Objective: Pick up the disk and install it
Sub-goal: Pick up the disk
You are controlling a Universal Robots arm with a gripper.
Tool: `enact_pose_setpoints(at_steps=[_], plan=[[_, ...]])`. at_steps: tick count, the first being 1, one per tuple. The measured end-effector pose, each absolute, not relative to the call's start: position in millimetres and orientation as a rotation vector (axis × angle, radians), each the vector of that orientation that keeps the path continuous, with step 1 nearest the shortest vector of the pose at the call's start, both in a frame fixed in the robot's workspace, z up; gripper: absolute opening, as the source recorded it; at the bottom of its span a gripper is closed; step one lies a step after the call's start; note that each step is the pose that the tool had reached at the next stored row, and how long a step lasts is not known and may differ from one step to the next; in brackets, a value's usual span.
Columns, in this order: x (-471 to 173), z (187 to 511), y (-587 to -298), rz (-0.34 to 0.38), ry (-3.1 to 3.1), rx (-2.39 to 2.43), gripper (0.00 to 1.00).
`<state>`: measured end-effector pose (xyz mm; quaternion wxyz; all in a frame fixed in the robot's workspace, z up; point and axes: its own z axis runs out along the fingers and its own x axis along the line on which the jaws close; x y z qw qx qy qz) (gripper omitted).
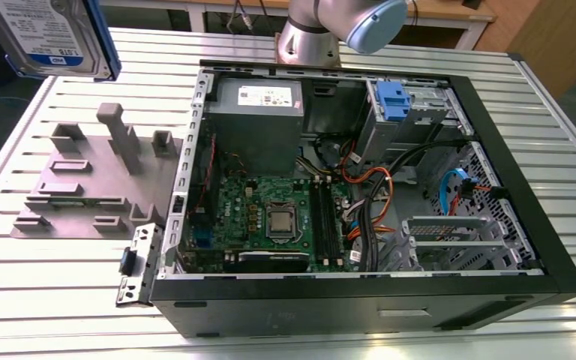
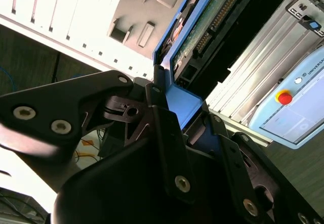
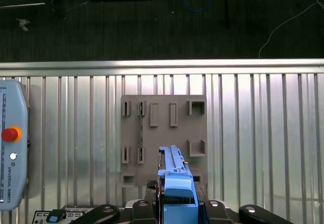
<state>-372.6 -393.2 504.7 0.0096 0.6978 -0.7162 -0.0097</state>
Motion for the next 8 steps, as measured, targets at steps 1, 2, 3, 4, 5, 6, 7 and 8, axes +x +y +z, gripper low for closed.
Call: enact_pose_setpoints(at_steps=[1, 2, 3, 4, 5, 6, 7, 8], plan=[[-372.3, 504.7, -393.2, -0.03, -2.236, 2.179, 0.36], [-372.1, 504.7, -393.2, -0.03, -2.236, 2.179, 0.36], [-371.9, 504.7, -393.1, -0.03, -2.236, 2.179, 0.36], [-371.7, 504.8, -393.1, -0.03, -2.236, 2.179, 0.36], [-371.5, 504.7, -393.1, -0.03, -2.236, 2.179, 0.36], [-371.2, 504.7, -393.2, -0.03, -2.236, 2.179, 0.36], [-371.0, 504.7, -393.2, -0.03, -2.236, 2.179, 0.36], [-371.0, 504.7, -393.2, -0.03, -2.236, 2.179, 0.36]])
